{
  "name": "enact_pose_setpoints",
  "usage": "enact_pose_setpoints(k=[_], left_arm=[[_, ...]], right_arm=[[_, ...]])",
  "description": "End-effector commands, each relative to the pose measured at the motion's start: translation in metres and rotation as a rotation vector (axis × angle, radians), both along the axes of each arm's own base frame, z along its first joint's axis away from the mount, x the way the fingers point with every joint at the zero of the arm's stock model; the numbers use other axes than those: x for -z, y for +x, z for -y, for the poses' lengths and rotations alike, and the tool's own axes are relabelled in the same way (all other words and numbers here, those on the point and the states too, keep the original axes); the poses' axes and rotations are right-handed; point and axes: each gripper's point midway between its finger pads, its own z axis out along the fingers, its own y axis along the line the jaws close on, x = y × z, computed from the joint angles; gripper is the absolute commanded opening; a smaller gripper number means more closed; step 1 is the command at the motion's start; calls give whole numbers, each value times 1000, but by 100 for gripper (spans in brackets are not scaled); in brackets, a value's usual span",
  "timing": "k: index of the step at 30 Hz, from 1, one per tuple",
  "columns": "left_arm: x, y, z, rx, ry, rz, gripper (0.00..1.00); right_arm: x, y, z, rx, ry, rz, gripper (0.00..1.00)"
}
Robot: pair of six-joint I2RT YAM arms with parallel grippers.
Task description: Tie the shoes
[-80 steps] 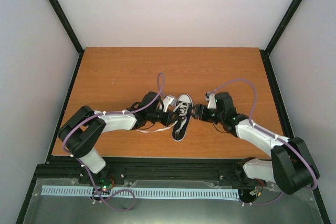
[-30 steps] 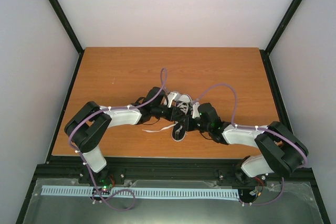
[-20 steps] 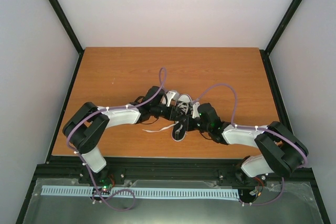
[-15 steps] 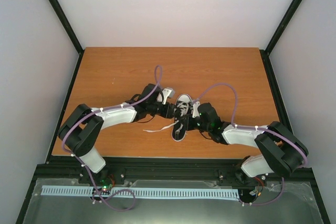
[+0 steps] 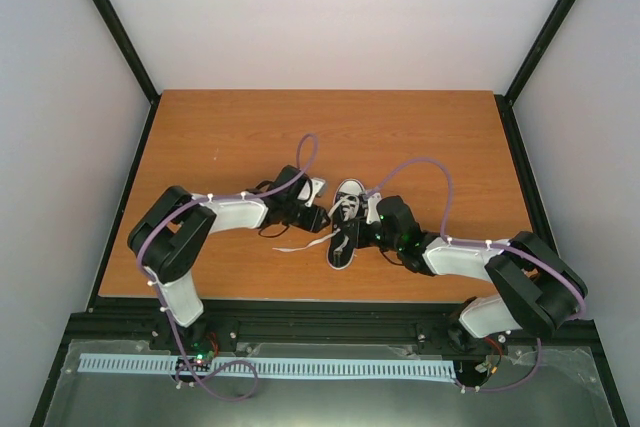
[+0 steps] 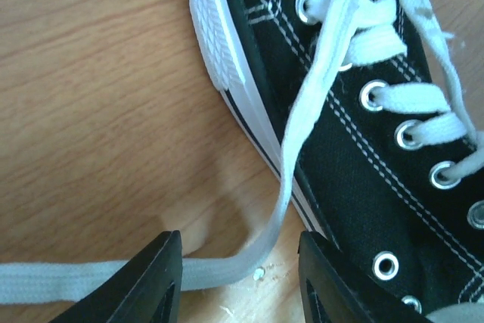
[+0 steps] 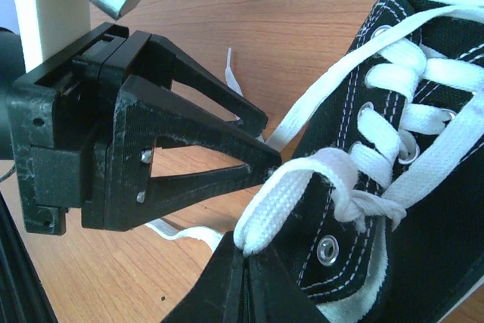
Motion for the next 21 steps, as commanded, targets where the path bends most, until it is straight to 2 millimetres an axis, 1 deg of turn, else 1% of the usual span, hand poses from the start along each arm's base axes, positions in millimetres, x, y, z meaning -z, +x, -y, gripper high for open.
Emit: enact_pose_setpoints(k=[1, 6, 8, 10, 13, 14, 16, 18, 21], left_arm=[[-9, 16, 8, 17, 2, 53, 45], [-5, 17, 10, 31, 10, 56, 45], [-2, 18, 10, 33, 15, 54, 42], [1, 19, 10, 31, 20, 52, 35], [2, 19, 12, 35, 12, 47, 19], [0, 19, 14, 40, 1, 47, 12], [-8, 20, 13, 27, -5, 63, 3], [-20, 22, 6, -7, 2, 93, 1], [-43, 19, -11, -80, 22, 125, 1]], right_arm=[[-16, 6, -6, 0, 32, 51, 3], [-16, 6, -7, -5, 37, 48, 3], [-15, 6, -7, -6, 37, 47, 3], [-15, 6, -8, -8, 36, 45, 3], [-14, 6, -8, -7, 38, 42, 3], [-14, 6, -8, -5, 38, 39, 3], [-14, 7, -8, -2, 36, 38, 3], [-16, 8, -8, 1, 36, 39, 3], [-18, 10, -8, 8, 29, 40, 3]])
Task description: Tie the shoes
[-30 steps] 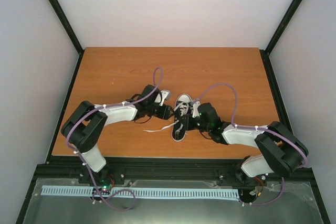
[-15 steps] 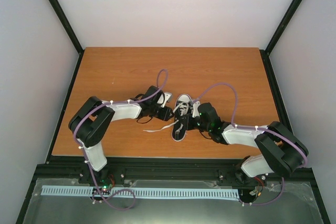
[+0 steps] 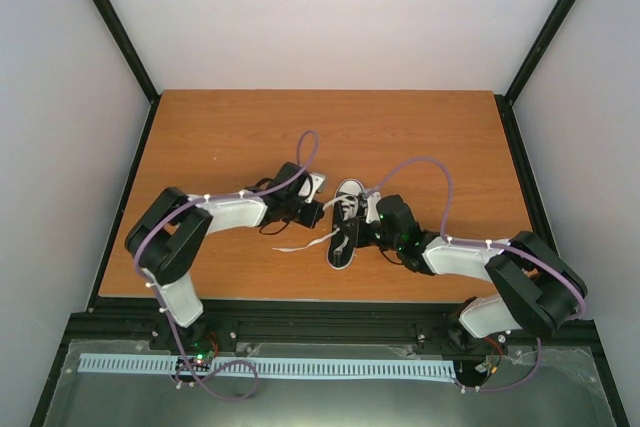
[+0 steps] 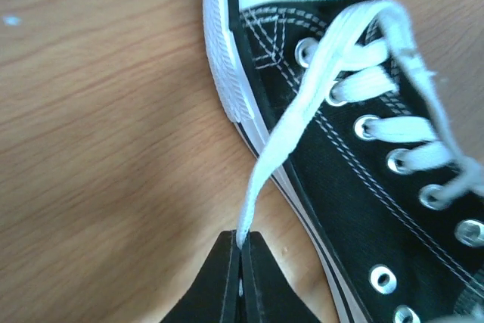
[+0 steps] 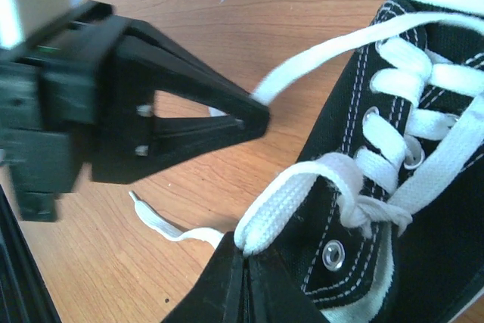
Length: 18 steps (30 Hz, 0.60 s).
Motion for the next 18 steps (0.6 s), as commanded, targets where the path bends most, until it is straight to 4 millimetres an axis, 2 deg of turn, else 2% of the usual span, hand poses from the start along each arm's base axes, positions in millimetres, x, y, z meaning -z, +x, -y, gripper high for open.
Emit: enact_pose_setpoints(k=[1, 4, 10, 12, 14, 18], left_arm=[[-48, 3, -19, -104, -4, 75, 1], [-61, -17, -30, -145, -11, 4, 1], [-64, -90, -24, -65, -83, -284, 1], [-70, -112, -11, -7, -111, -333, 1], [-84, -137, 11, 71, -179, -394, 1], [-114, -158, 43, 151, -302, -423, 1]], right_arm=[[-18, 10, -7, 14, 22, 38, 3], [-25, 11, -11, 5, 40, 27, 3], [-33, 15, -15, 4, 38, 16, 3], [-33, 15, -16, -1, 32, 16, 3], [-32, 15, -15, -1, 25, 17, 3], [-32, 15, -15, 1, 23, 18, 3]])
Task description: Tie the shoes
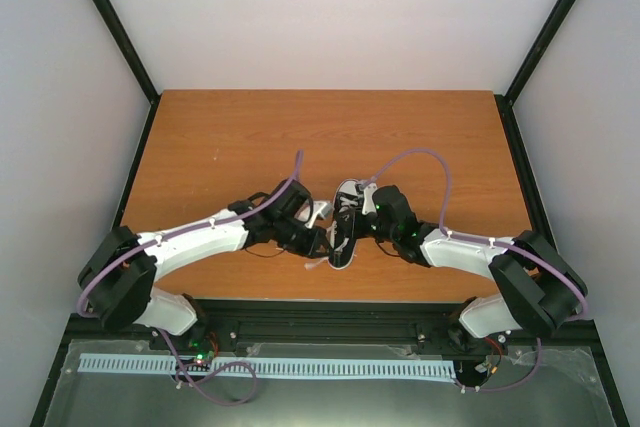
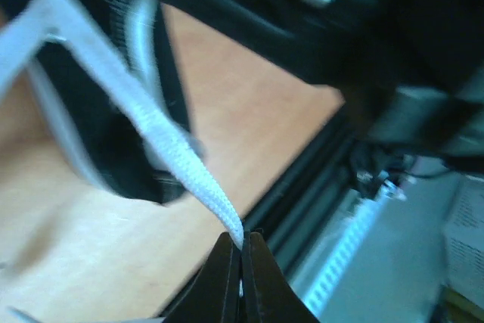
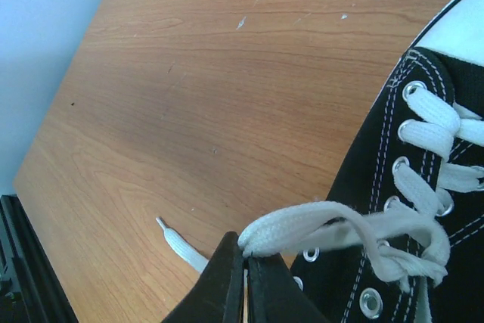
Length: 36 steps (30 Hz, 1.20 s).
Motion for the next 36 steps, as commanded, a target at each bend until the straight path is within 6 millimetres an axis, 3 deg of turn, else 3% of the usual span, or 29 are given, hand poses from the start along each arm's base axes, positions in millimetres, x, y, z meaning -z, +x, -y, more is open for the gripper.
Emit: enact_pose_setpoints(k=[1, 5, 7, 9, 14, 20, 23, 27, 32, 36], left_arm=[[-43, -32, 35, 75, -164, -88, 1], [-52, -40, 52, 103, -202, -86, 1], [-43, -39, 52, 100, -180, -94, 17], [-30, -38, 47, 95, -134, -82, 27], [-17, -23, 26, 45, -41, 25, 48], [-36, 26, -15, -88, -18, 243, 67], [-47, 56, -23, -167, -63, 286, 67], [-59, 81, -7, -200, -134, 275, 60], [-53, 99, 14, -198, -159, 232, 51], [-40, 102, 29, -165, -184, 165, 48]], right_arm=[[-11, 3, -3, -3, 8, 26, 3], [-12, 3, -2, 2, 8, 29, 3], [-13, 3, -1, 6, 5, 32, 3], [-13, 3, 0, 11, 1, 35, 3], [-15, 3, 1, 12, 1, 43, 3], [-18, -2, 2, -11, 15, 69, 3], [-20, -8, 1, -45, 28, 99, 3], [-15, -15, 4, -82, 19, 148, 3], [-8, -22, 5, -124, 12, 184, 3], [-4, -23, 4, -145, 7, 209, 3]])
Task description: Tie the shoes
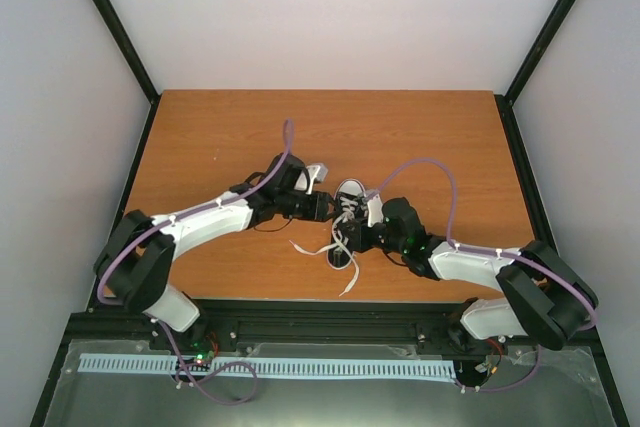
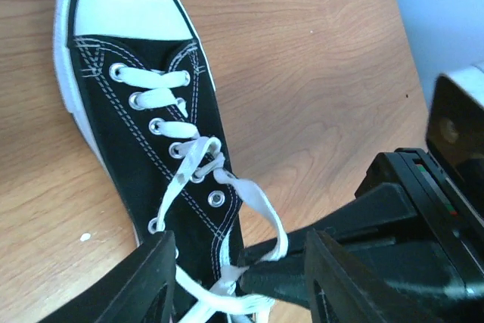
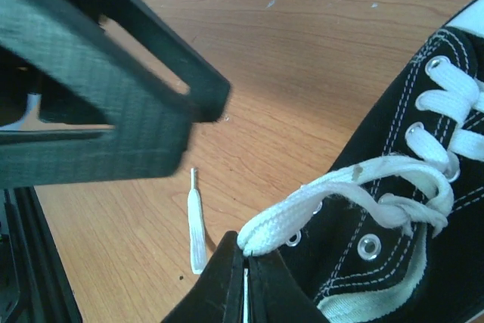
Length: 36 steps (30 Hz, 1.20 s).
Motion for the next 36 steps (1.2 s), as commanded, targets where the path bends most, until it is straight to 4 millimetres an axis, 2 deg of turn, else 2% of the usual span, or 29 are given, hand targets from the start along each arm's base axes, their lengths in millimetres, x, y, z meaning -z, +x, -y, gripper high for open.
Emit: enact_pose_setpoints(k=[1, 8, 20, 23, 29, 31, 33, 34, 36], left_arm=[[-15, 11, 23, 37, -97, -12, 48], [4, 3, 35, 84, -127, -104, 40], [10, 0, 43, 119, -160, -154, 44], [12, -3, 45, 131, -165, -166, 34], [10, -6, 45, 136, -172, -176, 2], [12, -5, 43, 127, -164, -174, 1], [13, -5, 42, 121, -157, -171, 1], [14, -4, 41, 116, -152, -169, 1], [15, -3, 40, 107, -143, -162, 1]], right_arm=[[-9, 2, -6, -46, 18, 104, 3], [-8, 4, -5, -47, -5, 131, 3], [-2, 6, -5, -42, -14, 117, 3], [-3, 7, -4, -35, -16, 120, 3], [-11, 8, 0, -7, -6, 147, 3], [-11, 10, 4, 13, -21, 148, 3], [-10, 10, 9, 33, -37, 144, 7], [-13, 10, 11, 42, -36, 150, 12], [-23, 7, 18, 58, -28, 175, 27]])
